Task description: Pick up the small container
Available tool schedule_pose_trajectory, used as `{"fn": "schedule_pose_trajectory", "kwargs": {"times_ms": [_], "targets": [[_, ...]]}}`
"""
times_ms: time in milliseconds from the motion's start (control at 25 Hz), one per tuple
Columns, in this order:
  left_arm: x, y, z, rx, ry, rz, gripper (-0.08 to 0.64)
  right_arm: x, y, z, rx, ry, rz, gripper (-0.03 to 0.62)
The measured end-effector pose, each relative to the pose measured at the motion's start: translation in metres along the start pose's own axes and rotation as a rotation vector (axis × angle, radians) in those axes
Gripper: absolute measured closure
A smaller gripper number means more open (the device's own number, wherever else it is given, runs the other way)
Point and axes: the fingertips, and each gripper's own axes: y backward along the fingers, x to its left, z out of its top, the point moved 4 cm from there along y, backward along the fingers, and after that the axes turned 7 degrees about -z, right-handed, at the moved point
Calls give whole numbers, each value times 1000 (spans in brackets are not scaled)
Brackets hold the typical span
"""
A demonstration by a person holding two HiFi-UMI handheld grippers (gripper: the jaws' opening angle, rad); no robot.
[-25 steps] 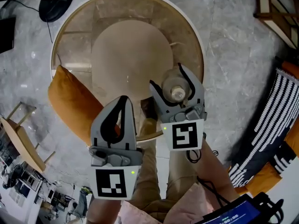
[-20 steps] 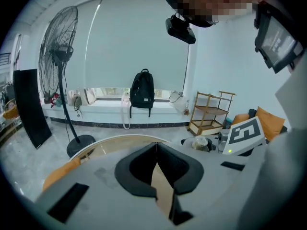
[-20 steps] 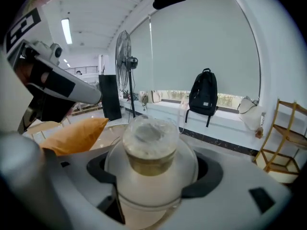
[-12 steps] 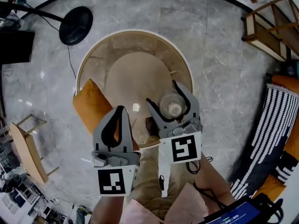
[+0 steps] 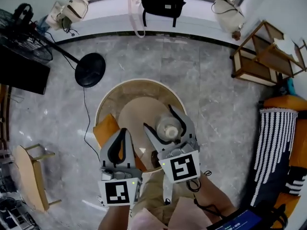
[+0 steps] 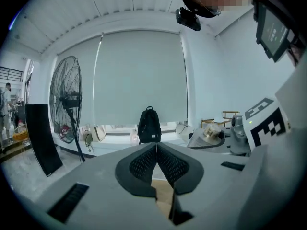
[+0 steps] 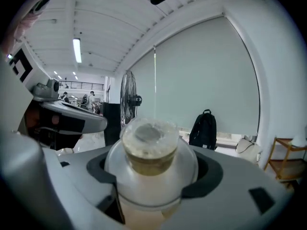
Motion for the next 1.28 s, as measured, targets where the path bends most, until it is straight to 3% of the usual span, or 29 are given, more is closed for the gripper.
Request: {"fn": "schedule_pose_trajectory", "kwargs": {"times_ms": [280, 600, 840, 1280], "targets": [[6, 46, 77, -126, -63, 55, 548, 2, 38, 97, -106, 4, -12, 250], [5, 87, 143, -247, -129, 82, 548, 16, 77, 177, -220, 39, -28, 250], [5, 104, 178, -343, -140, 97, 548, 23, 91, 205, -243, 69, -28, 249], [9, 110, 205, -404, -138, 100, 548, 18, 91, 237, -311, 109, -56, 250]]}}
